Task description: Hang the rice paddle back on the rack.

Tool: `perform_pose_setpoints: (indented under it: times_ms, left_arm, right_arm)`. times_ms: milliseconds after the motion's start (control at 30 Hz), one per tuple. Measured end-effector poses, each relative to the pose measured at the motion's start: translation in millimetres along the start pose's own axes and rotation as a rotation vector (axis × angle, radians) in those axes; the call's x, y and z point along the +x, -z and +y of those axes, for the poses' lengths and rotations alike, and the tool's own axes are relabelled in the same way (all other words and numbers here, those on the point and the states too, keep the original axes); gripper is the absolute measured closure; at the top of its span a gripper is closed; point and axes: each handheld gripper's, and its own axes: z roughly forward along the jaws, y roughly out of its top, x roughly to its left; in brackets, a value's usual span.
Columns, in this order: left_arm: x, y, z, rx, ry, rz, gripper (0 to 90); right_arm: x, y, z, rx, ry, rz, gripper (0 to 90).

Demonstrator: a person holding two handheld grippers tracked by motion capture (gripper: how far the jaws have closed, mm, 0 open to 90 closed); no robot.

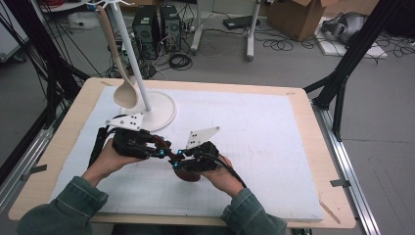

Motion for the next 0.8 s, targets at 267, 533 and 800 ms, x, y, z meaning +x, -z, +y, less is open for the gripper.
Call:
perform_pose_setpoints:
  times_ms: [267, 533, 800]
  left_arm:
    - [-0.8, -5.8, -2.8, 0.02, -0.004, -0.019, 75.0]
    - [-1.1, -7.7, -2.4, 0.028, -0.003, -0.027, 73.8]
    - [-1.9, -10.4, -1.3, 0.039, -0.003, -0.045, 76.3]
  right_arm:
    - [-1.7, 3.5, 0.0, -0.04, -0.019, 0.006, 77.5]
    - [-0.7, 1.2, -0.1, -0.034, -0.014, 0.019, 77.7]
    - [-0.2, -0.1, -0.2, -0.036, -0.015, 0.037, 76.6]
